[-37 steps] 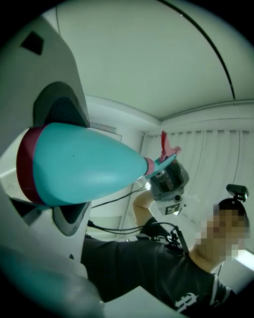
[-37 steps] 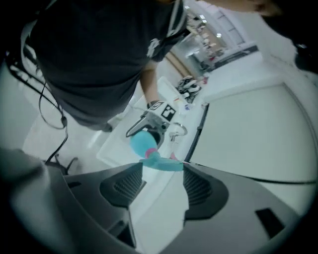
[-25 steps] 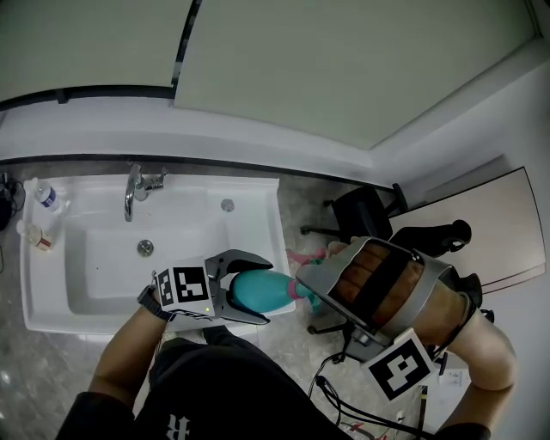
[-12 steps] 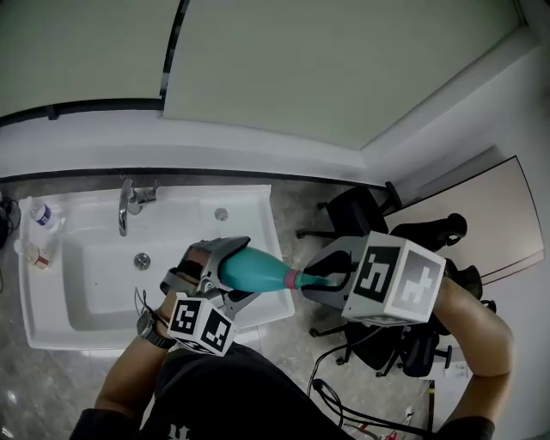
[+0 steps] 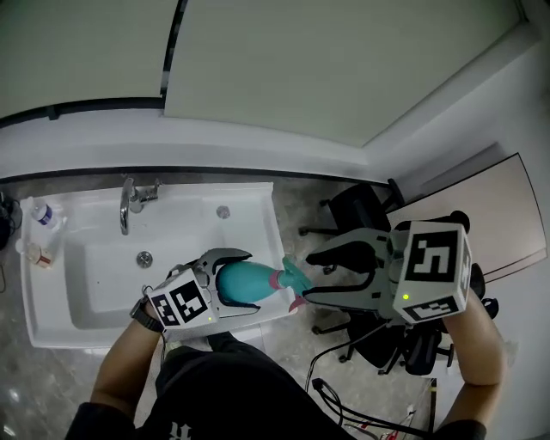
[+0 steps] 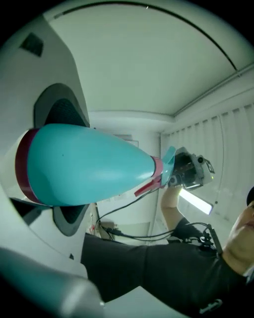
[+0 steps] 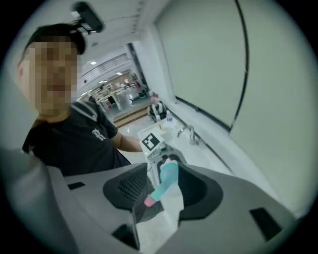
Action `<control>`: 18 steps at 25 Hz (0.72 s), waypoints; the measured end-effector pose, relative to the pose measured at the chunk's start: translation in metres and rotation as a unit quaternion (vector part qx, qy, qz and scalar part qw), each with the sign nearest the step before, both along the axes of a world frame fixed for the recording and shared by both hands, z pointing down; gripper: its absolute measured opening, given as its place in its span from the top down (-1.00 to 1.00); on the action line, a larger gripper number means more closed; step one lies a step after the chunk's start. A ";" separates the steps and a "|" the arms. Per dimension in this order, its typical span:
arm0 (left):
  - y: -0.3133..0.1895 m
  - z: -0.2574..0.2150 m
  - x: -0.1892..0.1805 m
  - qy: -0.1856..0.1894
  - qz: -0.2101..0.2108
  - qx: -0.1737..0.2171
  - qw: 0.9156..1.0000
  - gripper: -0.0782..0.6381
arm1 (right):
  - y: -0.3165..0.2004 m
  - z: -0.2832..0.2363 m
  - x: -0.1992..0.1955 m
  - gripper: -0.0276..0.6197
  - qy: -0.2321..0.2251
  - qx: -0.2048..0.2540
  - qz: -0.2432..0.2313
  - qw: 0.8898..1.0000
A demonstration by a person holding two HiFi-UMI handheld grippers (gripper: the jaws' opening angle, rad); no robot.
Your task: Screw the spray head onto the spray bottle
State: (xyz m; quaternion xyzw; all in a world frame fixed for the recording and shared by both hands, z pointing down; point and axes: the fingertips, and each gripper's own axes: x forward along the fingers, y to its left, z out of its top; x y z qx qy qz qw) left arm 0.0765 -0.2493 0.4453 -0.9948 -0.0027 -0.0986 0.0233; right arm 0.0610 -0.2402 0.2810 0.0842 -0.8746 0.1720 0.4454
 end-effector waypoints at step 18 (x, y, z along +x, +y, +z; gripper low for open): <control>0.047 -0.005 -0.012 -0.075 0.232 -0.099 0.965 -0.39 | 0.036 0.074 -0.008 0.51 0.196 0.308 -0.375 0.852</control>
